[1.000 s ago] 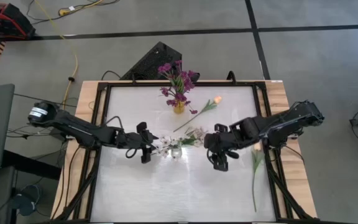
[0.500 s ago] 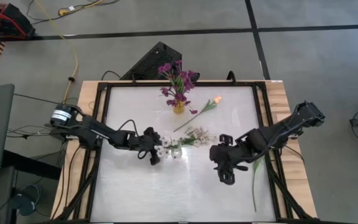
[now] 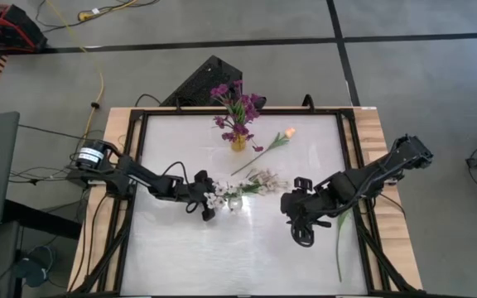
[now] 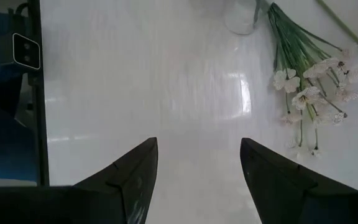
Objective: Sort flowers into vase by color
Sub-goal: Put the white flowers into the transparent vase
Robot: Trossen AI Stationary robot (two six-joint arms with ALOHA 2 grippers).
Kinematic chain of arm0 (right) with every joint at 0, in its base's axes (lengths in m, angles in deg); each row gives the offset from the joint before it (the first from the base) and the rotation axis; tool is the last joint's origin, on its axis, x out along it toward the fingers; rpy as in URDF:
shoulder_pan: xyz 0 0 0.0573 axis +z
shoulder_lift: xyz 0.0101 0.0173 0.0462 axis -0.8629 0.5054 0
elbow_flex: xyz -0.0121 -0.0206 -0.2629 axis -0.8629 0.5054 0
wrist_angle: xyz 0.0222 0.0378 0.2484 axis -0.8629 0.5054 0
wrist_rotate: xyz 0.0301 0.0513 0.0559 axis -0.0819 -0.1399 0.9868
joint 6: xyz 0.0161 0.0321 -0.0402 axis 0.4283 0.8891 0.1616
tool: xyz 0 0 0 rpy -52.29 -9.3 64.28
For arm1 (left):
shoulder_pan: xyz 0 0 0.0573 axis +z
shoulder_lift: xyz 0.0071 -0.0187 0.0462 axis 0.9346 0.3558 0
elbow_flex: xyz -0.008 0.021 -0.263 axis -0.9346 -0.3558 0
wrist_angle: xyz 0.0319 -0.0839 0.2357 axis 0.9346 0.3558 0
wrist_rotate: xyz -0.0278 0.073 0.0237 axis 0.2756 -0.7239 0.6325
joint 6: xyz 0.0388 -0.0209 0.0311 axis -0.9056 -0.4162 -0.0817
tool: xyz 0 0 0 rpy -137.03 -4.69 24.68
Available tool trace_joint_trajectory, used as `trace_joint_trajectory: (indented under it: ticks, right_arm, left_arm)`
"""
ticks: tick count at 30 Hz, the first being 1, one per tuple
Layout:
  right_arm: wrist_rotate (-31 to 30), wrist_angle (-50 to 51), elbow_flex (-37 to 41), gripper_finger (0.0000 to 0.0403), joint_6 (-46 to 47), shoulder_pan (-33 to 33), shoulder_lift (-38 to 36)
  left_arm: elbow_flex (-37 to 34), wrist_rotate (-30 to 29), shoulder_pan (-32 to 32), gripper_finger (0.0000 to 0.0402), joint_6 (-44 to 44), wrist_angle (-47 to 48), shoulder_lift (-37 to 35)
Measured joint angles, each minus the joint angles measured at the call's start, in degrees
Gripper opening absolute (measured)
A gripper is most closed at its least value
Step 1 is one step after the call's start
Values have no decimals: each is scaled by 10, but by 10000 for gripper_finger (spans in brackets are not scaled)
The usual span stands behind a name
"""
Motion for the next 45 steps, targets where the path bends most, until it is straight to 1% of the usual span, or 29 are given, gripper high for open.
trace_joint_trajectory:
  ticks: [4,5,10,13,18,23,29,32,34,36,40,41,42,43,45]
  right_arm:
    - [0,2,0,255,2,0,0]
    - [0,3,0,255,6,0,0]
    - [0,3,0,255,13,0,0]
    - [0,4,0,255,14,0,0]
    - [1,7,0,255,14,0,0]
    - [1,9,0,255,15,0,0]
    - [1,11,0,255,15,0,0]
    - [1,11,0,255,15,0,0]
    - [1,11,0,255,15,0,0]
    - [1,11,0,255,15,0,0]
    - [1,11,0,255,15,0,0]
    - [1,11,0,255,14,0,0]
    - [1,11,0,255,14,0,0]
    - [1,11,0,255,14,0,0]
    - [1,10,0,255,14,0,0]
  left_arm:
    - [-2,-32,0,26,-9,35,-27]
    - [-2,-37,0,15,-15,38,-38]
    - [-4,-62,1,6,-49,88,-111]
    - [-3,-77,0,5,-58,166,-170]
    - [-3,-152,-1,4,-47,306,-282]
    - [-3,-210,-7,3,-40,402,-396]
    - [-3,-217,-10,3,-63,475,-529]
    - [-3,-223,-9,3,-67,488,-591]
    - [-3,-210,-10,3,-75,483,-632]
    - [-3,-168,-10,3,-93,480,-670]
    - [-3,-11,-10,7,-152,472,-735]
    - [-3,23,-10,10,-166,470,-749]
    - [-3,45,-10,11,-178,464,-763]
    - [-3,55,-10,12,-186,453,-776]
    - [-3,52,-10,12,-196,422,-802]
